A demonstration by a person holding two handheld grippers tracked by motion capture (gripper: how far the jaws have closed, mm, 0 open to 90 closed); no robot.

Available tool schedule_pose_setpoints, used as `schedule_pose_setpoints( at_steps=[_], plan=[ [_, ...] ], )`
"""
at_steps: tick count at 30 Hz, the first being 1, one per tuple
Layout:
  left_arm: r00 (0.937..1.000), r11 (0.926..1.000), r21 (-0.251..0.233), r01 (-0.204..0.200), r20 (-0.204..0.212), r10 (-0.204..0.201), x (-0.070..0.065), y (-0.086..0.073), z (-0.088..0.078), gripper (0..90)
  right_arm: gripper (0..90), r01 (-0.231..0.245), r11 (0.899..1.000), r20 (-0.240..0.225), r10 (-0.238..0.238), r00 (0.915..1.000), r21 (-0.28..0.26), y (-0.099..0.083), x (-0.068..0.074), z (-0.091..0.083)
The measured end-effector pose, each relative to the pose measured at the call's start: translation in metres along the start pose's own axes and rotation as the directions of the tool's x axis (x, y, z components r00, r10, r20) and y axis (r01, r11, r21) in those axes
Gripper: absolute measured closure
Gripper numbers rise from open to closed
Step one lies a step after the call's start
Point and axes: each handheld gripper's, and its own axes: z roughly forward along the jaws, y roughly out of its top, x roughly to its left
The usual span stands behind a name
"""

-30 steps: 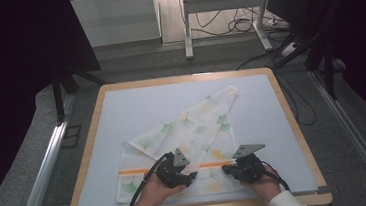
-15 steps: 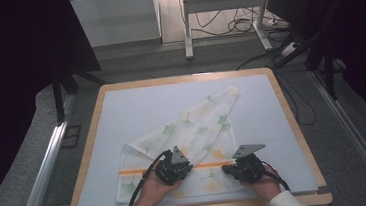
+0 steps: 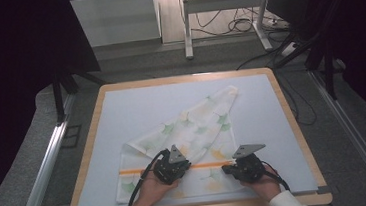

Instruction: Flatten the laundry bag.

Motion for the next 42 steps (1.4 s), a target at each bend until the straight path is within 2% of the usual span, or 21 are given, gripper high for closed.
schedule_pose_setpoints(
  at_steps=[12,42],
  plan=[
    [0.9997,0.9989,-0.04,0.024,-0.004,-0.024,0.006,0.001,-0.007,85.1,89.2,0.001,1.0,-0.001,-0.001,1.0,0.0,0.0,0.0,0.0],
    [0.9979,0.9947,-0.082,0.062,-0.014,-0.063,0.021,0.002,-0.019,86.1,89.2,0.004,1.0,-0.004,-0.004,1.0,0.0,0.0,0.0,0.0]
  ],
)
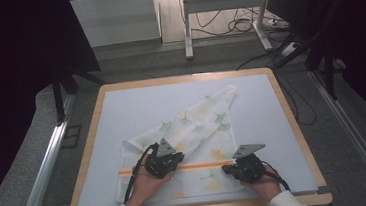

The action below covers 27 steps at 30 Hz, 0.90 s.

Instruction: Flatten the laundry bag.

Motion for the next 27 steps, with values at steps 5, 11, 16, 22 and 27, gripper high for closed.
schedule_pose_setpoints(
  at_steps=[5,11,16,22,27],
  plan=[
    [1.0,1.0,-0.004,0.003,-0.003,-0.003,0.0018,0.0006,-0.0013,86.2,89.2,0.0,1.0,-0.002,0.0,1.0,-0.001,0.0,-0.0003,0.0001],
    [0.9999,0.9999,-0.009,0.012,-0.007,-0.012,0.0043,0.0004,-0.0025,86.3,89.2,0.001,1.0,-0.002,-0.001,1.0,0.0,0.0,-0.0004,0.0001],
    [0.9999,0.9999,-0.01,0.013,-0.009,-0.013,0.0052,0.0004,-0.0031,86.4,89.2,0.001,1.0,-0.003,-0.001,1.0,0.0,0.0,-0.0005,0.0001],
    [0.9997,0.9997,-0.013,0.02,-0.011,-0.02,0.007,0.0003,-0.0039,86.5,89.2,0.001,1.0,-0.003,-0.001,1.0,0.0,0.0001,-0.0006,0.0001],
    [0.9996,0.9995,-0.021,0.023,-0.016,-0.023,0.0103,0.0017,-0.0071,86.6,89.2,0.002,1.0,-0.004,-0.002,1.0,0.001,0.0001,-0.0008,0.0]
  ],
)
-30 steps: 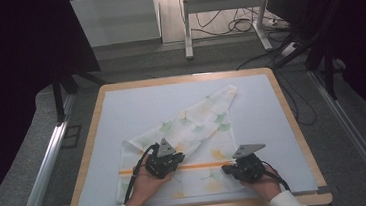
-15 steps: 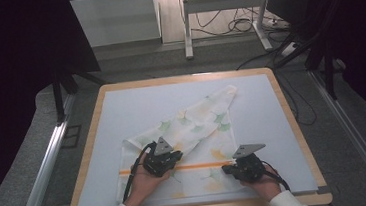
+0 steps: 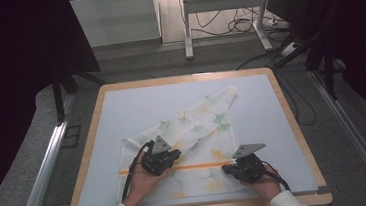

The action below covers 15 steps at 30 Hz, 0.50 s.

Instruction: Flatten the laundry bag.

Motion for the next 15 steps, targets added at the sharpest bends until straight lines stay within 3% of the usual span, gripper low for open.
schedule_pose_setpoints(
  at_steps=[15],
  plan=[
    [0.9992,0.9986,-0.04,0.034,-0.018,-0.035,0.012,0.002,-0.01,86.8,89.2,-0.002,1.0,-0.001,0.002,1.0,0.001,0.0,0.0,0.0]
  ],
)
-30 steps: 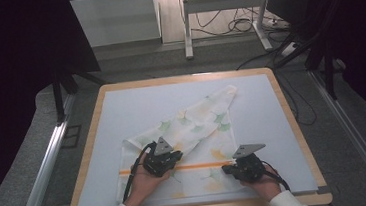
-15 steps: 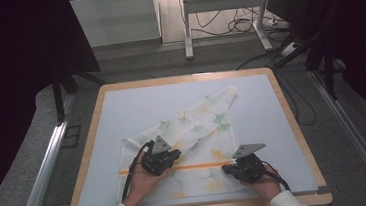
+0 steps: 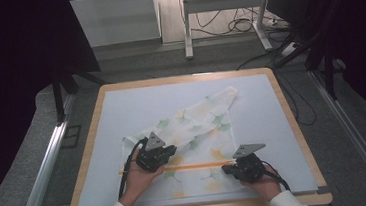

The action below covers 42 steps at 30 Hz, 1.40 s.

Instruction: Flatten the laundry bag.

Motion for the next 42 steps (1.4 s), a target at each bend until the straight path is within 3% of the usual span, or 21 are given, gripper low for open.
schedule_pose_setpoints(
  at_steps=[42],
  plan=[
    [0.9949,0.9963,-0.04,0.076,-0.064,-0.078,0.03,-0.005,-0.015,87.1,89.2,0.005,1.0,0.002,-0.005,1.0,0.003,0.0,0.0,-0.001]
  ],
)
